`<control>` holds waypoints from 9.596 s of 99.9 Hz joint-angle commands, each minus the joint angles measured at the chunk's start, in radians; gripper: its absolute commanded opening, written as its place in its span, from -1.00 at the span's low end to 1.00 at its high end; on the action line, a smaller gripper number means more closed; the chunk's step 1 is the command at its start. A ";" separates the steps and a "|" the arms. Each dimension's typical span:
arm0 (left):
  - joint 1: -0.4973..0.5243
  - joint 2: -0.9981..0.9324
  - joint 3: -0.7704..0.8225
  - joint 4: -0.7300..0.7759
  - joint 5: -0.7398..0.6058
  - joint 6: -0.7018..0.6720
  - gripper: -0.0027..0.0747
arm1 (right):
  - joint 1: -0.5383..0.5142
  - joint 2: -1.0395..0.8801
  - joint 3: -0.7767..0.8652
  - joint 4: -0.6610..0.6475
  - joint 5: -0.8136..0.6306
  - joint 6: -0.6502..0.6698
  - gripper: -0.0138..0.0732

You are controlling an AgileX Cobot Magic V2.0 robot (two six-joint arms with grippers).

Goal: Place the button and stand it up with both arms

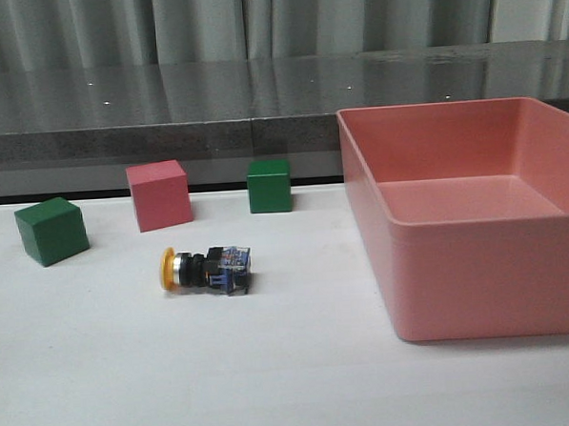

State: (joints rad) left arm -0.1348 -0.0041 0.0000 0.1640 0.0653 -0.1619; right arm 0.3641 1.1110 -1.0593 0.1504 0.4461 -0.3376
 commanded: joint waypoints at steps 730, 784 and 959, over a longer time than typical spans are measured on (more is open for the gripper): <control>-0.434 1.811 -1.513 0.457 1.211 0.805 0.26 | -0.341 -0.799 0.625 0.007 -0.163 0.113 -0.82; -0.127 1.420 -1.515 0.143 0.978 0.516 -0.98 | -0.341 -0.799 0.625 0.007 -0.163 0.113 -0.82; -0.107 0.042 -0.183 -0.341 0.200 0.516 -0.98 | -0.341 -0.799 0.625 0.007 -0.162 0.113 -0.82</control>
State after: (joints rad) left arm -0.2460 0.0287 -0.1757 -0.1930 0.3483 0.3624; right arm 0.0265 0.3052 -0.4088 0.1504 0.3650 -0.2241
